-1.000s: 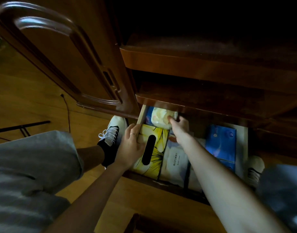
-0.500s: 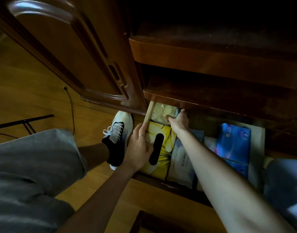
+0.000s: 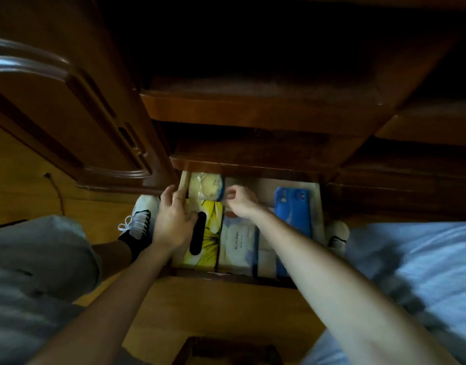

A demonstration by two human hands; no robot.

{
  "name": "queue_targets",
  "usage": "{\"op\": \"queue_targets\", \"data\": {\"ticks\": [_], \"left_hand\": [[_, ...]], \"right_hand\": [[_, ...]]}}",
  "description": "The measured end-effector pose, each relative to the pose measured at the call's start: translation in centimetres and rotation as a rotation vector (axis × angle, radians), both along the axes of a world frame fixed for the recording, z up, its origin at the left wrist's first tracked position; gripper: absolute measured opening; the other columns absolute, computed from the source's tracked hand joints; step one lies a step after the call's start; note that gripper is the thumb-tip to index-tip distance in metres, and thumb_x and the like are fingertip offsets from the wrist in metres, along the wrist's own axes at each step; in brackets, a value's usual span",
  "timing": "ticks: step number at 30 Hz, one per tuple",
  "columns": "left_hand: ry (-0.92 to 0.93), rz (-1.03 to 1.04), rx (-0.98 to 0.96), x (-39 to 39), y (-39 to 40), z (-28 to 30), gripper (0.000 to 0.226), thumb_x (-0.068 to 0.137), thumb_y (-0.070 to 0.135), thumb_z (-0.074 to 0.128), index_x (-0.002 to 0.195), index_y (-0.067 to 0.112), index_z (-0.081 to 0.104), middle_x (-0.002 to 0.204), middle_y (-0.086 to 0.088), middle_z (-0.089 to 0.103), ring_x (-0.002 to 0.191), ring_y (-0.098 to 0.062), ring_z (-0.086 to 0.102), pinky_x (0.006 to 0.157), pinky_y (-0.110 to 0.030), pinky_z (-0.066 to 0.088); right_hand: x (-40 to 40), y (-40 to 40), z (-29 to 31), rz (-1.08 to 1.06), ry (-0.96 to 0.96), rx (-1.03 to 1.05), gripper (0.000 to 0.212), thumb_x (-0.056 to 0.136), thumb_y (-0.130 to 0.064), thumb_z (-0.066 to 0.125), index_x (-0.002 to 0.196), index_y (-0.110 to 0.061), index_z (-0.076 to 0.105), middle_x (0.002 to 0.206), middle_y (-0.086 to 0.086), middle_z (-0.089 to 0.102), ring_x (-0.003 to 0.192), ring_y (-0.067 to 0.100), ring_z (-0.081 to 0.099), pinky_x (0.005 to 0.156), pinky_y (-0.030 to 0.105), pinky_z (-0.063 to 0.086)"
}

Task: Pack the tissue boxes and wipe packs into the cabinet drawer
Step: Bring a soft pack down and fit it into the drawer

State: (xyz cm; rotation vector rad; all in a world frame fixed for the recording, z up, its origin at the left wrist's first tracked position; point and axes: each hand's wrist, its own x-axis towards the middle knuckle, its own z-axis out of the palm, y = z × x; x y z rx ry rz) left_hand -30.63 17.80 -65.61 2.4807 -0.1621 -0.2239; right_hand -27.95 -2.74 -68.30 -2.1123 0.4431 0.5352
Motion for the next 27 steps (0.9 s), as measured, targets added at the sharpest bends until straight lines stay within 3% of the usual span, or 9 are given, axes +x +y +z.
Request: {"op": "queue_targets", "data": {"ticks": [3,7,12,15,17,20,23,25,27], "left_hand": [[-0.132,-0.051,-0.035,1.0,-2.3,5.8,0.061,0.092,0.022,0.065,0.147,0.016,0.041,0.154,-0.006,0.032,0.134,-0.030,0.045,0.102,-0.046,0.049],[-0.461,-0.178,-0.052,1.5,-5.1,15.5,0.047,0.094,0.025,0.058,0.140,0.027,0.047,0.142,0.005,0.047,0.116,-0.017,0.059,0.080,-0.036,0.058],[-0.874,-0.272,-0.069,2.9,-7.9,28.2,0.033,0.095,0.022,0.057,0.128,0.026,0.058,0.125,0.005,0.060,0.110,-0.013,0.058,0.068,-0.028,0.054],[-0.909,-0.265,-0.065,5.3,-9.7,34.1,0.028,0.094,0.025,0.058,0.122,0.026,0.062,0.122,0.006,0.061,0.111,-0.014,0.056,0.072,-0.032,0.054],[-0.847,-0.274,-0.012,7.7,-10.9,36.9,0.026,0.094,0.028,0.057,0.119,0.026,0.064,0.124,0.005,0.060,0.114,-0.016,0.054,0.076,-0.034,0.053],[-0.784,-0.321,0.086,11.6,-13.0,39.5,0.026,0.093,0.032,0.057,0.117,0.027,0.066,0.126,0.003,0.059,0.116,-0.019,0.053,0.081,-0.037,0.053],[-0.735,-0.322,0.121,16.0,-15.4,40.8,0.027,0.092,0.033,0.057,0.117,0.029,0.065,0.126,0.003,0.058,0.114,-0.020,0.055,0.083,-0.036,0.050],[-0.714,-0.322,0.144,19.2,-17.3,41.1,0.029,0.091,0.033,0.057,0.120,0.029,0.064,0.128,0.001,0.057,0.114,-0.021,0.056,0.083,-0.036,0.049],[-0.693,-0.322,0.156,22.6,-19.3,41.1,0.032,0.092,0.033,0.056,0.124,0.029,0.061,0.129,0.000,0.056,0.114,-0.022,0.057,0.082,-0.035,0.048]], "right_hand": [[-2.1,-3.8,6.6,-0.012,-0.154,0.019,0.026,0.096,-0.010,0.064,0.122,-0.009,0.067,0.120,0.013,0.071,0.105,0.023,0.067,0.085,0.028,0.054],[-5.4,-8.4,18.2,0.008,-0.438,-0.135,0.021,0.096,-0.027,0.065,0.116,-0.030,0.071,0.107,-0.015,0.072,0.101,0.005,0.067,0.091,0.030,0.055],[-8.0,-10.8,32.6,0.008,-0.871,-0.217,0.018,0.097,-0.030,0.058,0.104,-0.038,0.073,0.094,-0.025,0.073,0.090,-0.004,0.068,0.081,0.025,0.056],[-6.2,-12.3,38.4,-0.132,-1.022,-0.361,0.017,0.096,-0.032,0.058,0.101,-0.042,0.071,0.097,-0.019,0.070,0.094,0.000,0.064,0.077,0.025,0.050],[-3.8,-13.7,40.6,-0.215,-0.930,-0.443,0.022,0.098,-0.030,0.058,0.115,-0.039,0.068,0.114,-0.014,0.066,0.111,0.009,0.059,0.081,0.029,0.048],[-0.3,-15.8,41.8,-0.134,-0.633,-0.644,0.036,0.099,-0.039,0.057,0.134,-0.030,0.062,0.135,-0.003,0.062,0.131,0.024,0.050,0.101,0.042,0.047],[3.2,-16.7,42.5,-0.096,-0.623,-0.906,0.027,0.099,-0.048,0.055,0.113,-0.030,0.071,0.106,-0.005,0.071,0.109,0.023,0.064,0.097,0.042,0.043],[6.2,-17.6,43.0,-0.108,-0.592,-0.918,0.029,0.098,-0.051,0.054,0.105,-0.030,0.071,0.088,-0.008,0.067,0.092,0.020,0.067,0.090,0.040,0.044],[9.5,-18.7,43.5,-0.112,-0.526,-0.863,0.028,0.097,-0.052,0.055,0.105,-0.030,0.071,0.088,-0.008,0.066,0.084,0.017,0.064,0.074,0.034,0.047]]}}
